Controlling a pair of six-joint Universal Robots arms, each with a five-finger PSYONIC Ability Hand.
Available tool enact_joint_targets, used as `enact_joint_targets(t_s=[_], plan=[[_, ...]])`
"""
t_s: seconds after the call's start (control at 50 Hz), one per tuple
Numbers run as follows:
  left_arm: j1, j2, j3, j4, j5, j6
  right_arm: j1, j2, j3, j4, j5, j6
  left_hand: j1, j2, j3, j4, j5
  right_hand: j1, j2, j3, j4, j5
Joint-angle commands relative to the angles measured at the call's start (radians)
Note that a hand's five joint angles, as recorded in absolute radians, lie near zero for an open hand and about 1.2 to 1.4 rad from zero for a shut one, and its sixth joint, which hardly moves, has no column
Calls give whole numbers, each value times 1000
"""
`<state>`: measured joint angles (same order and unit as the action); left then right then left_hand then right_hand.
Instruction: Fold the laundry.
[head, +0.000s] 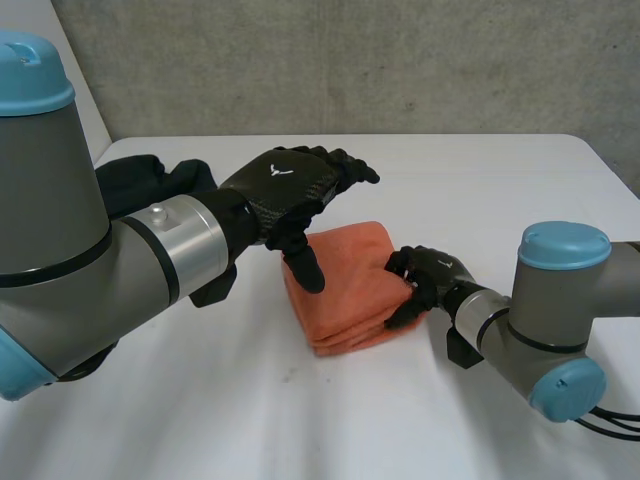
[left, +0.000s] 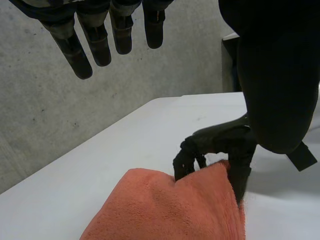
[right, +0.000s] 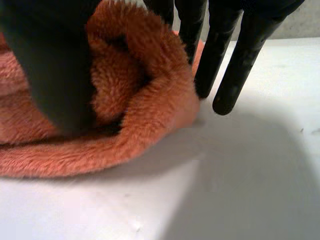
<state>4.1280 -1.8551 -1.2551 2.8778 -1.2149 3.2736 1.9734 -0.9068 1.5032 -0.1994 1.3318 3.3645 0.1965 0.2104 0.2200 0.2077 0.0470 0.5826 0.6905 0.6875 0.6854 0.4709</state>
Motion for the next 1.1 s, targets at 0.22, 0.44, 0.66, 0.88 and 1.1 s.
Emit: enact_joint_targets(t_s=[0.22, 0.44, 0.66, 0.88, 1.1], plan=[[0, -13, -1, 2, -2, -2, -47, 163, -366, 60, -14, -28, 8, -6, -15, -3, -17, 814, 706, 709, 711, 751], [0, -33, -1, 6, -2, -20, -244, 457, -942, 247, 128, -99, 8, -6, -15, -3, -17, 814, 706, 709, 711, 751], [1, -53, -1, 11, -3, -26, -410, 681, -1342, 341, 248, -152, 11, -3, -12, 0, -14, 814, 706, 709, 711, 751], [0, -72, -1, 11, -3, -28, -531, 686, -1336, 262, 256, -295, 11, -3, -12, 0, -14, 814, 706, 709, 711, 751], [-2, -75, -1, 11, -3, -28, -581, 689, -1318, 262, 130, -364, 11, -3, -12, 0, -14, 124, 16, 19, 21, 61]])
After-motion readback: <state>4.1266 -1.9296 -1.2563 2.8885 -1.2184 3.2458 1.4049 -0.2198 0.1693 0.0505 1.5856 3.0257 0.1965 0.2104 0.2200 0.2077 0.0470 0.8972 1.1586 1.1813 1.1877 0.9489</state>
